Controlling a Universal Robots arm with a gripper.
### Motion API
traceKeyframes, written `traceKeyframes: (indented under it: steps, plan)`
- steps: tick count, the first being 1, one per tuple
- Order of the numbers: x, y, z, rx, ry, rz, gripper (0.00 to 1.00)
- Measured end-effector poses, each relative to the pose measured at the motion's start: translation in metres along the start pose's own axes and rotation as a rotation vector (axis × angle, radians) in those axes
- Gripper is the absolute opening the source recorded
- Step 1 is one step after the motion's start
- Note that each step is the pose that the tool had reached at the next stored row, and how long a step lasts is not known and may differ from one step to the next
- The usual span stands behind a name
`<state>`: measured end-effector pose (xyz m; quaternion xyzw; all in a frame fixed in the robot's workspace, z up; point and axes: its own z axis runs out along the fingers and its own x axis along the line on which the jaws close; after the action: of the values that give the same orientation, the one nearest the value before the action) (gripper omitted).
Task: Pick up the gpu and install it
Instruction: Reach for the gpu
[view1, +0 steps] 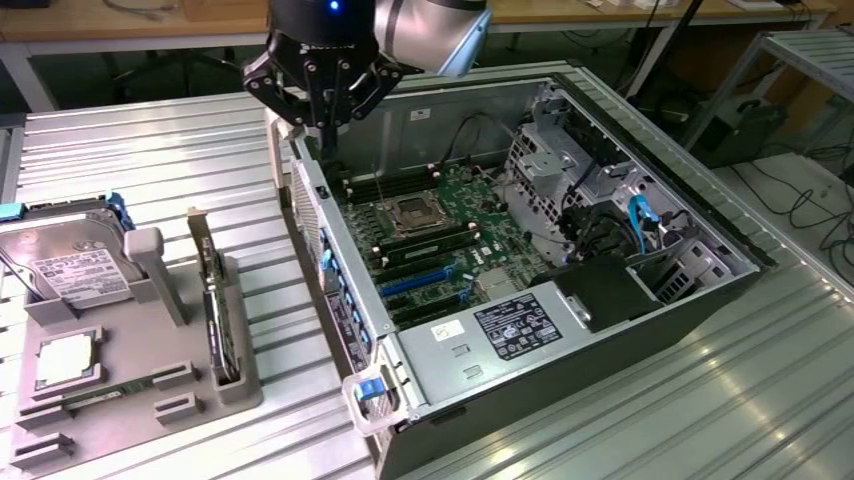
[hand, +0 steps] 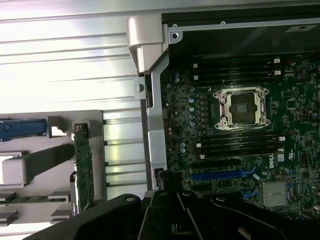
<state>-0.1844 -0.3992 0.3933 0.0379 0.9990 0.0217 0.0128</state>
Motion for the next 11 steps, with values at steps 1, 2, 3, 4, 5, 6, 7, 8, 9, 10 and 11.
traceKeyframes:
  steps: [1,2,3,4,5,6,7,8,9,10,11]
  plan:
    - [0.0016,-0.0001,0.0000,0.0000,0.0000,0.000,0.11]
    - [0.0023,-0.0002,0.0000,-0.0001,0.0000,0.000,0.11]
    - [0.0031,-0.0003,-0.0001,-0.0001,0.0000,0.000,0.11]
    - [0.0038,-0.0004,-0.0001,-0.0001,0.0000,0.000,0.11]
    - [0.0047,-0.0004,-0.0001,-0.0001,0.0000,0.000,0.11]
    - [0.0054,-0.0005,-0.0001,0.0000,0.0000,0.000,0.11]
    - [0.0062,-0.0006,-0.0001,-0.0001,0.0000,0.000,0.11]
    - [0.0069,-0.0006,-0.0002,0.0000,0.0001,0.000,0.11]
    - [0.0076,-0.0007,-0.0002,0.0000,0.0001,0.000,0.11]
    - [0.0082,-0.0008,-0.0002,-0.0001,0.0001,0.000,0.11]
    - [0.0088,-0.0008,-0.0002,0.0000,0.0001,0.000,0.11]
